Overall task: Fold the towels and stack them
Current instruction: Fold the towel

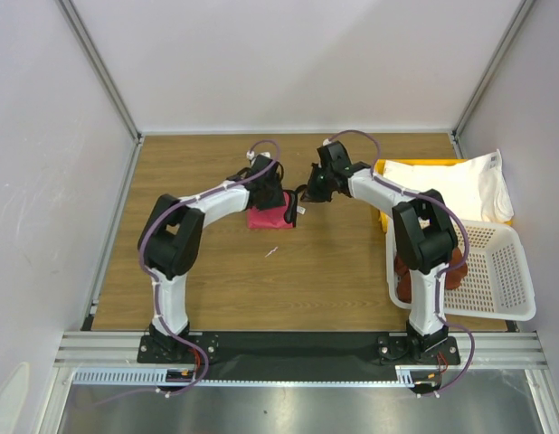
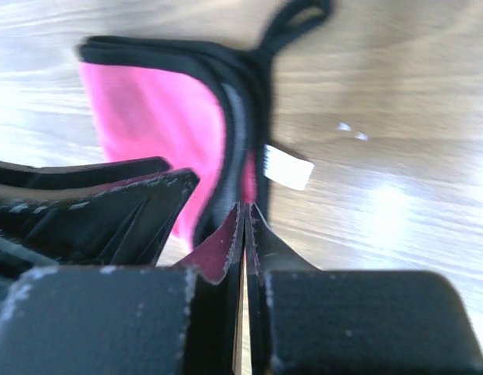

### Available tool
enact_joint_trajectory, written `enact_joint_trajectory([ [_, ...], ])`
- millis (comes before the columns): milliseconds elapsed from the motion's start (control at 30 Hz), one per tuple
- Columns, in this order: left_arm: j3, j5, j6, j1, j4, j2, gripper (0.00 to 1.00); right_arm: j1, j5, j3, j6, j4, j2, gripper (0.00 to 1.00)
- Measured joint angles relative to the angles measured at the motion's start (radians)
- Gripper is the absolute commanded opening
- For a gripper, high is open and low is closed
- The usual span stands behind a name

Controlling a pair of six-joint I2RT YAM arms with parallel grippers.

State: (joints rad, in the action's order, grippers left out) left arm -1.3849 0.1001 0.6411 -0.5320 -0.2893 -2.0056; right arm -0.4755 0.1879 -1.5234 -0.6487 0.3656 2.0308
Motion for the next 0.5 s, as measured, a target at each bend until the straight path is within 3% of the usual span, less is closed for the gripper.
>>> enact_joint_trajectory([
  [100,0.0,-0.002,-0.026,0.027,-0.024,0.065,0.59,0.0,0.041,-0.033,0.011,-0.008,0.002,0.11],
  [267,0.01,-0.007,-0.06,0.066,-0.044,0.211,0.58,0.0,0.096,-0.155,0.04,-0.027,0.045,0.2],
  [500,0.216,-0.021,-0.076,0.092,-0.02,0.353,0.56,-0.003,0.12,-0.278,0.091,-0.01,0.169,0.27],
])
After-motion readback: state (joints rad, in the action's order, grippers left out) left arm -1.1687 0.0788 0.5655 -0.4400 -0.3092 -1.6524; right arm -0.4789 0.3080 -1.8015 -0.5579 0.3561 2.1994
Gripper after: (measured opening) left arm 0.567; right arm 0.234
